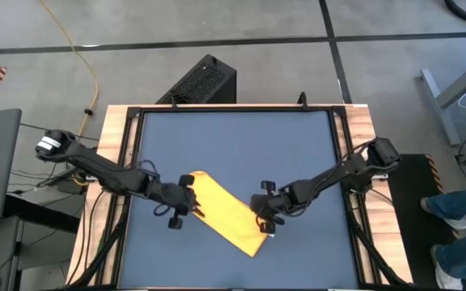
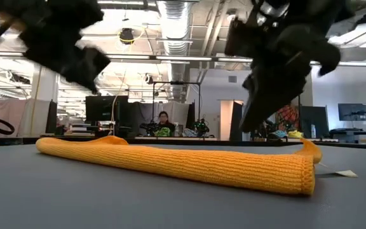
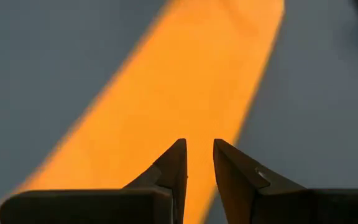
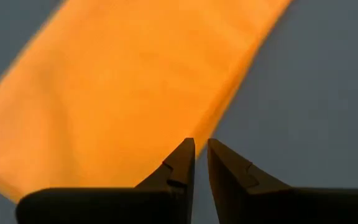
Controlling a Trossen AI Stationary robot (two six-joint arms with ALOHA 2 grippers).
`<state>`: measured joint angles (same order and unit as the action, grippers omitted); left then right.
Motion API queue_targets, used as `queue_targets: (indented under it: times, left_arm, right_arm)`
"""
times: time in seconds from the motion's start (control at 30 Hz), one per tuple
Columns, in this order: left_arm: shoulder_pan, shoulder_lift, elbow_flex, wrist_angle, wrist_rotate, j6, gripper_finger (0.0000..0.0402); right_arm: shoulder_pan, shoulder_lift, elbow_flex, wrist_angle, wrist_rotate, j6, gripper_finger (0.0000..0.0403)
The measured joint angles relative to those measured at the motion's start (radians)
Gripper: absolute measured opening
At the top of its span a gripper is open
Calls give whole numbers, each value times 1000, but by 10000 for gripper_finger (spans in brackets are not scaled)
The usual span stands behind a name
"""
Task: Roll towel into tight, uniform cylinder
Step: Roll the orange towel
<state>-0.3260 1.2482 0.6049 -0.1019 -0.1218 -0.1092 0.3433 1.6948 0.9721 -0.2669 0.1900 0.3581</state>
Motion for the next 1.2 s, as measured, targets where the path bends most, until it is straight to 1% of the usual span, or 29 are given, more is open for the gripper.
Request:
queue_targets:
  times: [0.17, 0.33, 0.47, 0.53, 0.63, 0.73, 0.83, 0.93, 1.0, 1.1, 1.17, 1.2]
  left_arm:
    - [-25, 135, -7, -60, -79, -42, 68]
    - [-1, 215, -6, -100, -107, -27, 68]
    - [31, 213, -4, -159, -156, -9, 68]
    - [49, 197, -4, -189, -191, 15, 68]
    - [81, 173, -6, -210, -278, 61, 68]
    - [118, 131, -3, -201, -369, 100, 68]
    - [149, 80, 15, -215, -399, 122, 68]
    - [160, 7, 32, -214, -395, 120, 68]
    - [160, -37, 33, -203, -358, 86, 68]
    - [155, -72, 18, -92, -212, -4, 68]
    - [136, -64, -15, 21, -104, -48, 68]
    - [121, -45, -33, 81, -74, -63, 68]
  right_arm:
    - [-8, 0, -75, 28, -35, 64, 71]
    - [43, 0, -119, 59, -48, 161, 71]
    - [118, 0, -128, 132, -100, 223, 71]
    - [153, 6, -127, 205, -116, 235, 71]
    - [195, 11, -126, 298, -127, 236, 71]
    - [203, 12, -103, 289, -140, 190, 71]
    - [192, 12, -63, 231, -140, 141, 71]
    - [176, 11, -15, 103, -140, 98, 71]
    - [161, 11, 11, 25, -140, 64, 71]
    - [133, 11, 32, -15, -128, -5, 71]
    - [107, 11, 32, 7, -83, -75, 71]
    - [90, 11, 32, 26, -54, -112, 71]
